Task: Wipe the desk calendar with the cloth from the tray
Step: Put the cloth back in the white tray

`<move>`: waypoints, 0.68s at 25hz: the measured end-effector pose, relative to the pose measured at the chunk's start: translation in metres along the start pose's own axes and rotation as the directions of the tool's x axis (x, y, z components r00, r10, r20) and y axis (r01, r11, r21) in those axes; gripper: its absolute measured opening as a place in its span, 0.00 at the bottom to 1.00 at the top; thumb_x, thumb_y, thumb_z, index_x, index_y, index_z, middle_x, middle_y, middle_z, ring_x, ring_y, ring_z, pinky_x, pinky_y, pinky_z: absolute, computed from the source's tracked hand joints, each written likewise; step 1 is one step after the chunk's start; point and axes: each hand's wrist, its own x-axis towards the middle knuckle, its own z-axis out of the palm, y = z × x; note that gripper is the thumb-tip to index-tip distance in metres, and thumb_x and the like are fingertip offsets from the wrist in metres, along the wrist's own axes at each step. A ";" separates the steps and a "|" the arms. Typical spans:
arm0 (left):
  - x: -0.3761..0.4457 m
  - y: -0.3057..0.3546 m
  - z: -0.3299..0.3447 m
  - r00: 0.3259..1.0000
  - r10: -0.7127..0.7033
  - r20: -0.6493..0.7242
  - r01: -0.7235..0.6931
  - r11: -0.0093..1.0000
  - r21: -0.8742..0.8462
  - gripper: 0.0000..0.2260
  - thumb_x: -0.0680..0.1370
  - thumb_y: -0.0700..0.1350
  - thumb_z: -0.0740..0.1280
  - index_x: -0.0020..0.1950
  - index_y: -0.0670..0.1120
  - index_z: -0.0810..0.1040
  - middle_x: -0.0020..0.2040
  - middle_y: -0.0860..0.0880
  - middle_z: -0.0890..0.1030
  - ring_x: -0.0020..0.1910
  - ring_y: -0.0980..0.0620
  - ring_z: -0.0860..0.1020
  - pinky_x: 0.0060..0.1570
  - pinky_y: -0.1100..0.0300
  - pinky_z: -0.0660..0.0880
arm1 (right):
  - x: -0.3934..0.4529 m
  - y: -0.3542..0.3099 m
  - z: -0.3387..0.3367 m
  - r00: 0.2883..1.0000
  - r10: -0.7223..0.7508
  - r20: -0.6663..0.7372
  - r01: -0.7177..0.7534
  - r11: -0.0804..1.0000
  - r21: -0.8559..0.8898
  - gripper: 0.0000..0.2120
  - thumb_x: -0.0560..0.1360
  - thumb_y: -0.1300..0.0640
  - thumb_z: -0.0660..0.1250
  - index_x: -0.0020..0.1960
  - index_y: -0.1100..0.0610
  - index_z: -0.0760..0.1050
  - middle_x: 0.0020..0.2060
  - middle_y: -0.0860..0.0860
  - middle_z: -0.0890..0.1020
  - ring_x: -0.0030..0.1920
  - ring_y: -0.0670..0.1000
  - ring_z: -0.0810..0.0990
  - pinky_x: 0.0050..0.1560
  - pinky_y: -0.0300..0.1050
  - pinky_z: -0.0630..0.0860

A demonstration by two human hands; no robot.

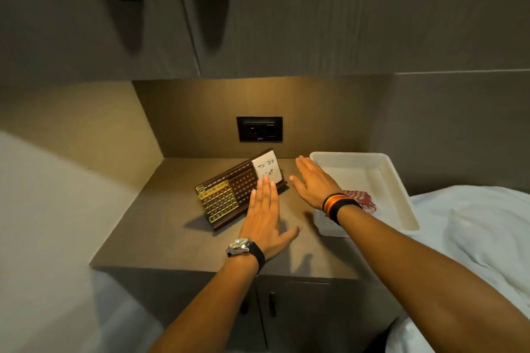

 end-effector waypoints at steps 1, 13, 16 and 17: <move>-0.008 -0.010 -0.002 0.998 -0.049 -0.046 0.049 0.999 -0.007 0.50 0.77 0.70 0.58 0.82 0.43 0.33 0.82 0.43 0.29 0.81 0.46 0.29 0.80 0.49 0.34 | 0.013 -0.014 0.004 1.000 -0.010 0.006 0.010 0.998 0.059 0.31 0.84 0.45 0.55 0.82 0.58 0.53 0.81 0.55 0.58 0.81 0.55 0.56 0.78 0.51 0.54; -0.030 -0.067 -0.010 0.675 -0.734 -0.076 0.500 0.531 -0.684 0.39 0.84 0.62 0.56 0.83 0.46 0.36 0.85 0.46 0.37 0.83 0.47 0.38 0.82 0.47 0.42 | 0.075 -0.045 0.054 0.981 0.172 0.085 -0.191 0.848 0.494 0.32 0.83 0.52 0.59 0.82 0.55 0.49 0.62 0.53 0.76 0.57 0.54 0.81 0.52 0.52 0.81; -0.016 -0.075 -0.017 0.635 -0.767 0.088 0.475 0.298 -0.828 0.41 0.79 0.71 0.52 0.84 0.53 0.40 0.85 0.45 0.55 0.82 0.42 0.59 0.80 0.41 0.58 | 0.081 -0.046 0.059 0.973 0.218 0.081 -0.225 0.794 0.565 0.25 0.84 0.51 0.58 0.78 0.54 0.58 0.61 0.52 0.79 0.50 0.51 0.81 0.41 0.42 0.79; -0.013 -0.077 -0.020 0.622 -0.774 0.123 0.452 0.226 -0.863 0.41 0.77 0.72 0.51 0.84 0.54 0.43 0.82 0.44 0.62 0.78 0.42 0.66 0.77 0.41 0.64 | 0.079 -0.048 0.057 0.970 0.230 0.074 -0.229 0.776 0.588 0.21 0.84 0.51 0.58 0.75 0.55 0.63 0.60 0.54 0.81 0.49 0.51 0.81 0.39 0.41 0.79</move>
